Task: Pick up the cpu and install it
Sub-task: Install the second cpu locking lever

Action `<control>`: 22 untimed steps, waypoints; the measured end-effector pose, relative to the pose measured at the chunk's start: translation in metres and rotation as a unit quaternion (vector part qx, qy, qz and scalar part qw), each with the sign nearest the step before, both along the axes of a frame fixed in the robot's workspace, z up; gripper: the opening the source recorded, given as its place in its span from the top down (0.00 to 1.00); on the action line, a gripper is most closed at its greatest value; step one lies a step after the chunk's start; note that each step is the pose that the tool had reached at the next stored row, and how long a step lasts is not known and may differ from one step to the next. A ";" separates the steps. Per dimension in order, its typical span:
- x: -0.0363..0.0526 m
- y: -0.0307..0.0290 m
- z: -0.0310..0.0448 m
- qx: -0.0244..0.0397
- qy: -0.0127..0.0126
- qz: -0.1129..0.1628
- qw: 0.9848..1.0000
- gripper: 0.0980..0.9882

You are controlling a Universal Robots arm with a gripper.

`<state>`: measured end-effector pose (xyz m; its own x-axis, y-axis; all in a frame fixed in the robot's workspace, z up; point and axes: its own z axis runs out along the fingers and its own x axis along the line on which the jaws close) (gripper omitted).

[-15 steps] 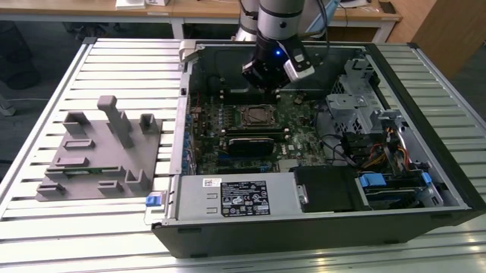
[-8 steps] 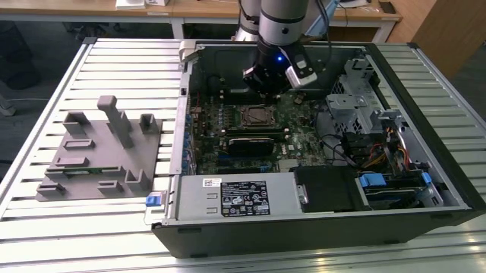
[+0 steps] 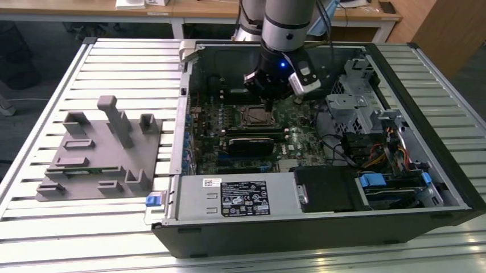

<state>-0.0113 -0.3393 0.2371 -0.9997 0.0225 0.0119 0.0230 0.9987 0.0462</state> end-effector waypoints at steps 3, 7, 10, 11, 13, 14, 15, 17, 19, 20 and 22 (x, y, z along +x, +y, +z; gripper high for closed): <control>0.0012 -0.0058 -0.0007 0.000 0.003 0.000 1.000 0.99; 0.0012 -0.0176 -0.0032 0.001 0.004 0.000 1.000 0.99; 0.0012 -0.0184 -0.0044 0.001 0.004 0.000 1.000 0.99; 0.0006 -0.0184 -0.0045 0.001 0.004 0.000 1.000 0.99; -0.0024 -0.0185 -0.0048 0.000 0.004 0.001 1.000 0.99; -0.0038 -0.0185 -0.0050 0.000 0.004 0.001 1.000 0.99; -0.0045 -0.0185 -0.0051 0.001 0.004 0.001 1.000 0.99; -0.0049 -0.0202 -0.0054 0.001 0.004 0.001 1.000 0.99; -0.0052 -0.0223 -0.0055 0.001 0.004 0.001 1.000 0.99; -0.0061 -0.0230 -0.0056 0.001 0.004 0.001 1.000 0.99; -0.0107 -0.0239 -0.0058 0.001 0.004 0.001 1.000 0.99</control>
